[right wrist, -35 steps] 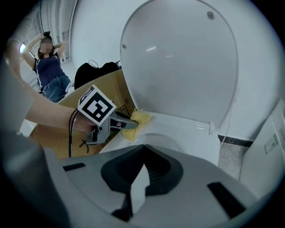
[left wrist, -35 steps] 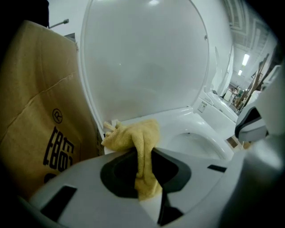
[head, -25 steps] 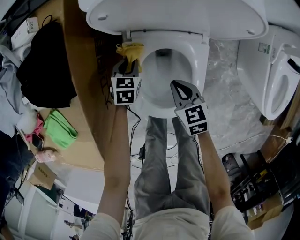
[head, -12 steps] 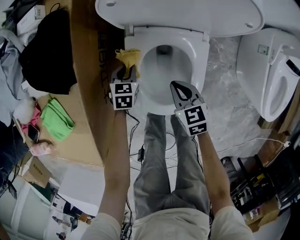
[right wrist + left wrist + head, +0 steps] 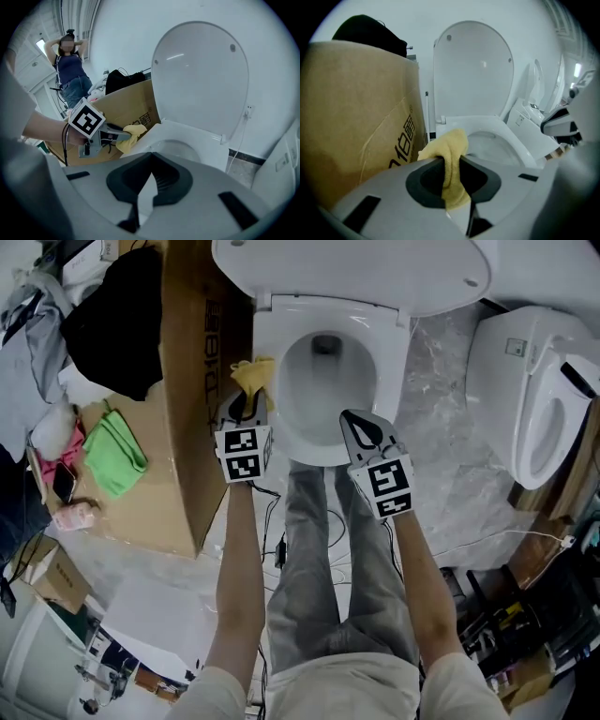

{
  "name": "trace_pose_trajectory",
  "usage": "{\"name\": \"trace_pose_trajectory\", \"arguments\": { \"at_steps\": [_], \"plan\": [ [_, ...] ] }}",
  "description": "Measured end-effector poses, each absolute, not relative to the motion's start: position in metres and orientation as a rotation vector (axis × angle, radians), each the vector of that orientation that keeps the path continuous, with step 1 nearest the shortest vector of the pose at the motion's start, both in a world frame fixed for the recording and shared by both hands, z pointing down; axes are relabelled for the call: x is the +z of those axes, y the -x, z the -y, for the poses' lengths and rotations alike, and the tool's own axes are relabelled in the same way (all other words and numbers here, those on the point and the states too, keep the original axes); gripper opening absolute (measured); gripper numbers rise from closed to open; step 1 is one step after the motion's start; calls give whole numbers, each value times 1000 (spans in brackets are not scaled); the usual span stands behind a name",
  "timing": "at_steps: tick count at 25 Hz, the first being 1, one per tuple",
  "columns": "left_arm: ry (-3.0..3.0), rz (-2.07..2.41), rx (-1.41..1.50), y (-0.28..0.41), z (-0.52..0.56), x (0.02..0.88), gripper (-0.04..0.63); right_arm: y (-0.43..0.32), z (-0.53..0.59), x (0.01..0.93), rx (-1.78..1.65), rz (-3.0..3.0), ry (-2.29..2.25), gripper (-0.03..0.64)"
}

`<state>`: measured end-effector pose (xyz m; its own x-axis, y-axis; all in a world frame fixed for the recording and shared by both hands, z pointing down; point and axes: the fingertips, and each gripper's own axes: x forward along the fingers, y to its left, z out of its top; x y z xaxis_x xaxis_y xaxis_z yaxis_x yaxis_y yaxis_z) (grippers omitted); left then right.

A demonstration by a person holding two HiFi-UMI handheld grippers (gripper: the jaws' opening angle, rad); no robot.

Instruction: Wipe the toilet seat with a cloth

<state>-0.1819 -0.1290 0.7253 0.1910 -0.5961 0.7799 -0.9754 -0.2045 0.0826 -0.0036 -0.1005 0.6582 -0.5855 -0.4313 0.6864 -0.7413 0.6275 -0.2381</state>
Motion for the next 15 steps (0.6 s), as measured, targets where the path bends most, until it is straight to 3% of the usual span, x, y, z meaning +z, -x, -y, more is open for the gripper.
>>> {"name": "trace_pose_trajectory", "arguments": {
  "at_steps": [15],
  "plan": [
    [-2021, 1586, 670, 125, 112, 576, 83, -32, 104, 533, 539, 2415, -997, 6]
  ]
}}
